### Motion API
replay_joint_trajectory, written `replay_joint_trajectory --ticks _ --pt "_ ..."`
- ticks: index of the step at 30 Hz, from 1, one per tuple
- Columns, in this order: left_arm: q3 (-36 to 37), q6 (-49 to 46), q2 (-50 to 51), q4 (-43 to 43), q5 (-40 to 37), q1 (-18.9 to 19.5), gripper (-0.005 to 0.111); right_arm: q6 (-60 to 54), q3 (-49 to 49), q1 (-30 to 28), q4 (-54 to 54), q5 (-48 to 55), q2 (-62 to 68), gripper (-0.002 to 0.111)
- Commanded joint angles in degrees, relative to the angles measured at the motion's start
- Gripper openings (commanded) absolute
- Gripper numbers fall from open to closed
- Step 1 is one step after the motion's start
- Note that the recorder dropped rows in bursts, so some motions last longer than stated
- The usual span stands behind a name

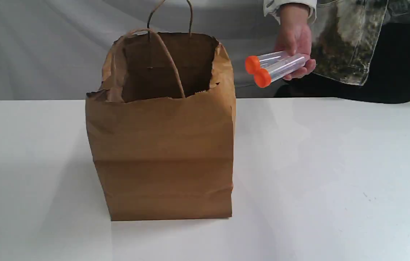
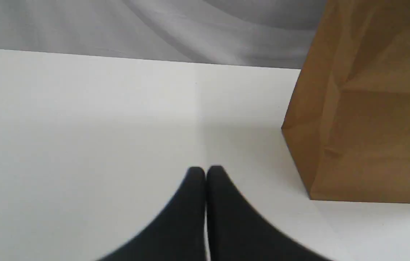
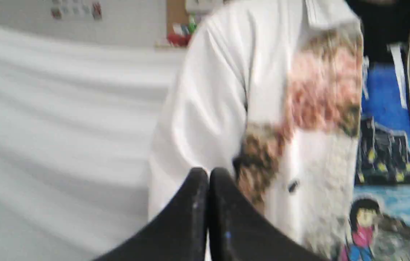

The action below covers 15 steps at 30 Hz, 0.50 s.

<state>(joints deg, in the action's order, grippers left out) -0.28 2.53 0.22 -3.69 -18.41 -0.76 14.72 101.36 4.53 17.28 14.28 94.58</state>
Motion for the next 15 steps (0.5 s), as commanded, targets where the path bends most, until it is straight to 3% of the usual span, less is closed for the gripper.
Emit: replay_joint_trajectory --ticks 1,4,7,12,15 --pt "0.3 0.2 -0.2 0.0 0.1 0.1 0.0 -14.1 5.4 1.6 -7.0 12.4 3.9 0.0" --pt "0.3 0.2 -0.2 0.0 0.1 0.1 0.0 -34.0 9.5 2.4 -20.7 23.2 7.3 0.0" --pt "0.3 0.2 -0.2 0.0 0.1 0.1 0.0 -45.6 13.0 2.4 -30.3 33.6 9.9 0.0" --pt "0.3 0.2 -0.2 0.0 0.1 0.1 0.0 -48.4 16.4 2.4 -34.2 41.6 12.7 0.0" --pt "0.3 0.2 -0.2 0.0 0.1 0.1 0.0 -47.7 16.4 2.4 -43.8 41.9 14.5 0.0"
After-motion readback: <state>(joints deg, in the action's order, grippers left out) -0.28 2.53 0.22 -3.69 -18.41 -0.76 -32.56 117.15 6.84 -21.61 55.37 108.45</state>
